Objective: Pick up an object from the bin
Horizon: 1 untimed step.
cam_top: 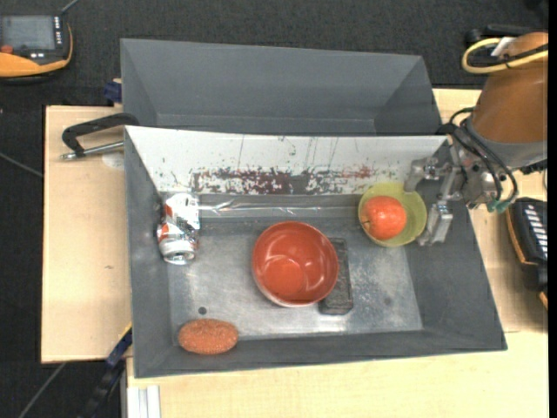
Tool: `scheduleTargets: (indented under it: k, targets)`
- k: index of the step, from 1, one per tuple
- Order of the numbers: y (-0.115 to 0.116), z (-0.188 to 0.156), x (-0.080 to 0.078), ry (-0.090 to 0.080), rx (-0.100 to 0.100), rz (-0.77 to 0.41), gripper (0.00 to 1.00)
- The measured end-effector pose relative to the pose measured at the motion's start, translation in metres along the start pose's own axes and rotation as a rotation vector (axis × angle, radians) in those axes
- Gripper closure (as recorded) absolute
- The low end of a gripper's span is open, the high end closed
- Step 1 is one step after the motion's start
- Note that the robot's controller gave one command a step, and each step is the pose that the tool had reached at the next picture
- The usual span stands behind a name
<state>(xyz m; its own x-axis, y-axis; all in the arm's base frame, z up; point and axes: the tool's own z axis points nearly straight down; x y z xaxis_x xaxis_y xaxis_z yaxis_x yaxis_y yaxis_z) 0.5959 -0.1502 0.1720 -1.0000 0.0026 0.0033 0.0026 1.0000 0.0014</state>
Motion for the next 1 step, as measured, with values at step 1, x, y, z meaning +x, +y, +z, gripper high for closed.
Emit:
scheduleTargets:
  k: [1]
  targets:
    - [0.0053,0.1039,0.0027,0.001,-0.002,-0.237,0.0]
